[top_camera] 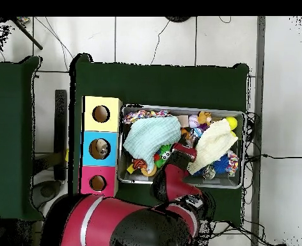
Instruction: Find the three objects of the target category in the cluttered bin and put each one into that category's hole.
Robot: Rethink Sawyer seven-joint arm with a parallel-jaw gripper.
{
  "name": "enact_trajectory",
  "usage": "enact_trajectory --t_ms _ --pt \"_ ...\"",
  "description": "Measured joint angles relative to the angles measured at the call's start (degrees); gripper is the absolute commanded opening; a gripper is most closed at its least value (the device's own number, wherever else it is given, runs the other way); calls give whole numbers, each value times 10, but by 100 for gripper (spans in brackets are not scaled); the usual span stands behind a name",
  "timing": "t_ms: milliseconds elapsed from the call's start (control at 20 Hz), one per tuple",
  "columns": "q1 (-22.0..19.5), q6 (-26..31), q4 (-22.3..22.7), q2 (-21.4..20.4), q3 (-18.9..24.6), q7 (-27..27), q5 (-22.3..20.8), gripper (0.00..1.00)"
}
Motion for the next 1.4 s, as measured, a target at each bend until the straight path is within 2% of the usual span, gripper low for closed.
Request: enact_trajectory --t_ms 350,500,750,1050,1250,1400 --pt "1 0 2 1 0 0 2 100" --pt "5 -4 5 2 0 0 17 100" --pt "44 -19 36 8 0 0 139 100" --pt "105 -21 90 5 -4 0 267 100" --pt "129 -21 118 1 -12 0 301 100" --pt "136 -21 136 1 -21 0 311 100"
